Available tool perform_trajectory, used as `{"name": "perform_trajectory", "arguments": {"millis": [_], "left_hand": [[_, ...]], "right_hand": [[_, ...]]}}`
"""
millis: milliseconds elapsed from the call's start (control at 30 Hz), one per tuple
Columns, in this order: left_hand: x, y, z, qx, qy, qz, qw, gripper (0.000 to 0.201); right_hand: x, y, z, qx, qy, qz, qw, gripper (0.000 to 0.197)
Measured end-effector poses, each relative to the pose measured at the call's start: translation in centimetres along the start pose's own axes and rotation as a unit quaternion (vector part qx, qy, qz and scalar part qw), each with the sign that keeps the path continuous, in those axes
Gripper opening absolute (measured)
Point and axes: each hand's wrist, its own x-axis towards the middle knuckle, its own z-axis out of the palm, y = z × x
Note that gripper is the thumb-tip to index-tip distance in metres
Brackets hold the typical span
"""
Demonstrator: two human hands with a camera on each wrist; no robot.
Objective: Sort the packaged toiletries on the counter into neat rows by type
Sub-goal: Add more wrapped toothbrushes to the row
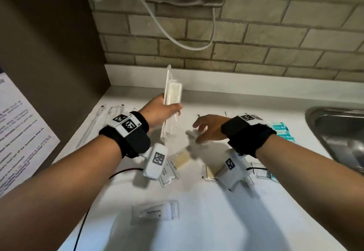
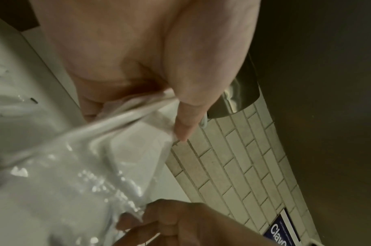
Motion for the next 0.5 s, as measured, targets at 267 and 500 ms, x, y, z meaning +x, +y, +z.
{"name": "perform_trajectory", "arguments": {"millis": [267, 500], "left_hand": [[-2.5, -2.1, -3.9, -0.011, 0.009, 0.008, 1.0, 0.017], [-4.3, -4.2, -5.8, -0.011, 0.008, -0.007, 1.0, 0.029]], "right_hand": [[0.9, -7.7, 7.4, -0.068, 0.02, -0.054, 0.996, 0.094], [0.2, -9.4, 8.2, -0.157, 0.003, -0.02, 0.987, 0.076]]}}
